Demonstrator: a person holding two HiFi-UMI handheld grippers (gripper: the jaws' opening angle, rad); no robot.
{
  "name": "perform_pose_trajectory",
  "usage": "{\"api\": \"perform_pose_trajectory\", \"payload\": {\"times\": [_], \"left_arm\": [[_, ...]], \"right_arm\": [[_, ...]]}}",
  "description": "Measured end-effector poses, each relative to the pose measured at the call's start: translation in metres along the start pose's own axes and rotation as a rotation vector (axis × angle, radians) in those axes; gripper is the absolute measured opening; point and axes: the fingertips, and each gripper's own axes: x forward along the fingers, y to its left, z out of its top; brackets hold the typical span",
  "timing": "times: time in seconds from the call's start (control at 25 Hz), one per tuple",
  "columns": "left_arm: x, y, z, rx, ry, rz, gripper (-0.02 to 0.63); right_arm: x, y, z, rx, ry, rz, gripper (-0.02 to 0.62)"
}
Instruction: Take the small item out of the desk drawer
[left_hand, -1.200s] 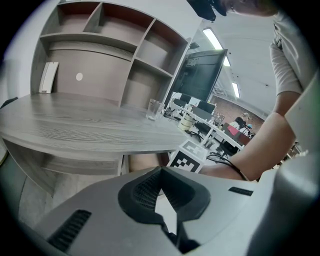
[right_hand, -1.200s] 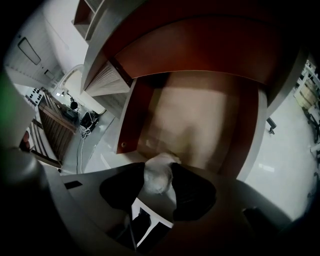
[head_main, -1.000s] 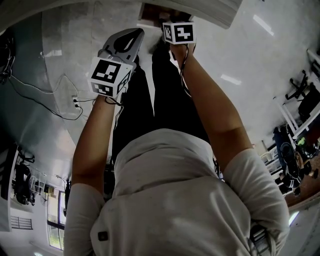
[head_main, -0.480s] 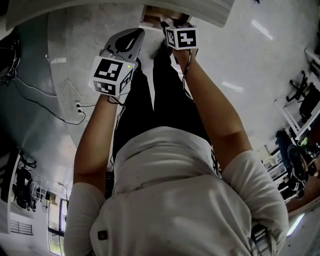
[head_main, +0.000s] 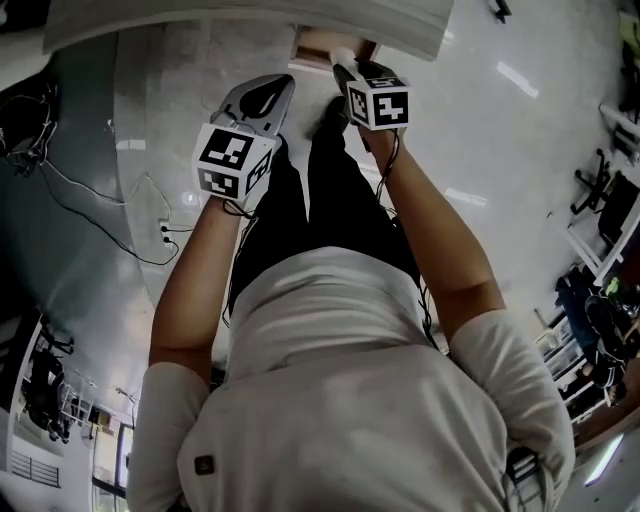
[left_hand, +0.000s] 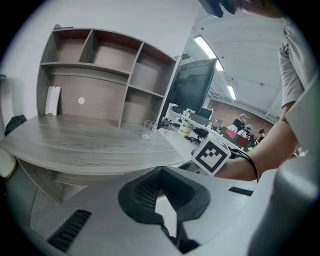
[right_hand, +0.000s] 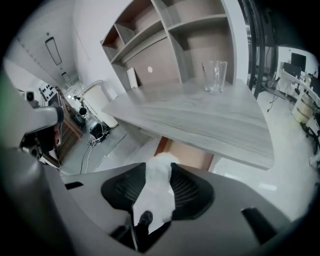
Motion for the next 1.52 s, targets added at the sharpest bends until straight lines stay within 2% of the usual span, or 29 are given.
{"api": "perform_pose_trajectory", "payload": {"times": [0.48,0.88,1.12,1.52], "left_arm": [[-0.077,-0.023,0.056,0.077,-0.103,-0.018,0.015],[-0.162,-0.055,0.101,0.136,-0.221,-0.039,0.015],[-0.202,-0.076,0.124,0.203,-0.298,-0.057,0.015],[-0.257,-0.104,0.137,0.256,-0.374,-0.085,0.015]], "right_arm": [[-0.115,0.059,0.058,-0.08,-0.209,0.042,0.161],[-0.216,0.116,0.09,-0.083,-0.369,0.09,0.161],[-0.269,0.149,0.097,-0.161,-0.449,0.079,0.161],[-0.339,0.199,0.099,-0.205,-0.584,0.083,0.163]]}}
